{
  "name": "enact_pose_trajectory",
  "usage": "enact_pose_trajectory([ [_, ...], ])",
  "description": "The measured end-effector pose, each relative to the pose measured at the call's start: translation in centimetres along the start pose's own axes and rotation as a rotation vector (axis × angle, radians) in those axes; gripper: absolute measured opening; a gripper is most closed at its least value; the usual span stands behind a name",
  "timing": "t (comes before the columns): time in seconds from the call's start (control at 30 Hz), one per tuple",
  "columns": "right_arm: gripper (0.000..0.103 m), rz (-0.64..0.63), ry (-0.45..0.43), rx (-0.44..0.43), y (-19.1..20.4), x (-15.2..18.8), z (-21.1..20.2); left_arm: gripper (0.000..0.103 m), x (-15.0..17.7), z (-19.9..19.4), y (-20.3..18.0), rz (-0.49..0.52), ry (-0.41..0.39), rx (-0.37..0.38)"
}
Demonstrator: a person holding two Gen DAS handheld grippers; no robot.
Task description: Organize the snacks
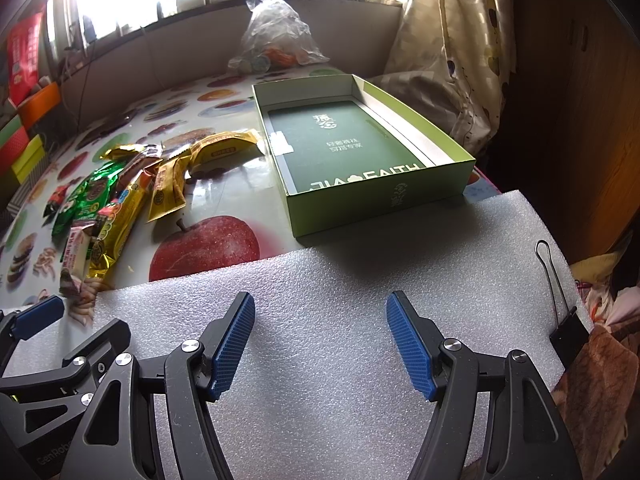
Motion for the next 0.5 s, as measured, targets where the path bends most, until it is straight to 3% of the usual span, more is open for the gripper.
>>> enact_pose_trajectory([
  [0.5,0.069,-0.001,0.000,0.001,0.00,0.00,-0.03,0.083,-0.02,-0.01,-0.03,0.000,0.001,0.000],
])
Point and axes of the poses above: each gripper's, at about its wrist camera, not at the fingertips, and z roughly the way its jaws point, y to its left, x to its underside, the point moved 9 cm from there along z, roughly the way its jaws point, and after that the axes turned 13 degrees about -y, right-handed, at the moved point
